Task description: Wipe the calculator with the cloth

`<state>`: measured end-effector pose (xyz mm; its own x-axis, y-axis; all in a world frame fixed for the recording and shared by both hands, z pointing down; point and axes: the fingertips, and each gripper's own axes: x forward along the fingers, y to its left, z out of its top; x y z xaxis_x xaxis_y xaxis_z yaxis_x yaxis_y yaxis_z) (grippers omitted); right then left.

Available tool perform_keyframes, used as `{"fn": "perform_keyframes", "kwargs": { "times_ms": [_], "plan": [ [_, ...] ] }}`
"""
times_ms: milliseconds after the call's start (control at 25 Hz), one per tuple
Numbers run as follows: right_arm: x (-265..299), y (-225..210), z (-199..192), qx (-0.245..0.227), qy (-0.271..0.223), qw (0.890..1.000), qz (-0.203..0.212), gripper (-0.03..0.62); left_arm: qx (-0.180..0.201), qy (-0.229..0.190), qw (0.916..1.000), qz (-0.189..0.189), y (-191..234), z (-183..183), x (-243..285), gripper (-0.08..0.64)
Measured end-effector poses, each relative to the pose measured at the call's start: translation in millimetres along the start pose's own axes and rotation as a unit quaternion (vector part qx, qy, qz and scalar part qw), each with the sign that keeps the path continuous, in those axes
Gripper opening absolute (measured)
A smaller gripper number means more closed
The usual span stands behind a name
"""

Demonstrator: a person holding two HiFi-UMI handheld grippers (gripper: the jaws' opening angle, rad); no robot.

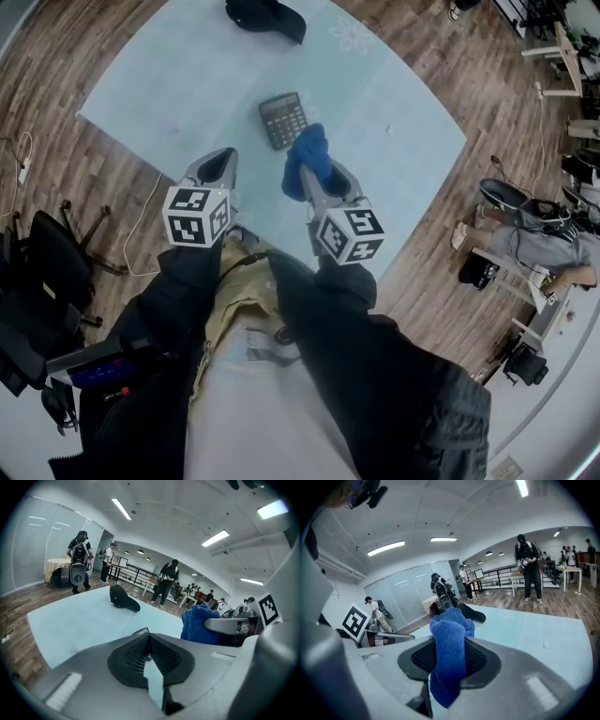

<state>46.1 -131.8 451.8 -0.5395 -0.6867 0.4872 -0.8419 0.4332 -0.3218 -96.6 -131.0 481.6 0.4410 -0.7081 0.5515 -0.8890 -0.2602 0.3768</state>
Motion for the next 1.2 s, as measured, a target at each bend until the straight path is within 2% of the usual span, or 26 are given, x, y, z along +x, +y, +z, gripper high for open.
{"fn": "perform_keyframes", "kwargs": {
  "times_ms": [560, 1200],
  "plan": [
    [55, -31, -43, -0.021, 0.081, 0.996, -0.019, 0.126, -0.026, 0.082, 0.9963, 0.009, 35, -46, 50, -0.005],
    [109, -81, -56, -0.070, 0.123, 0.988, -0.062, 0.127, -0.048, 0.120, 0.9915, 0.019, 55, -62, 96, -0.005]
  ]
}}
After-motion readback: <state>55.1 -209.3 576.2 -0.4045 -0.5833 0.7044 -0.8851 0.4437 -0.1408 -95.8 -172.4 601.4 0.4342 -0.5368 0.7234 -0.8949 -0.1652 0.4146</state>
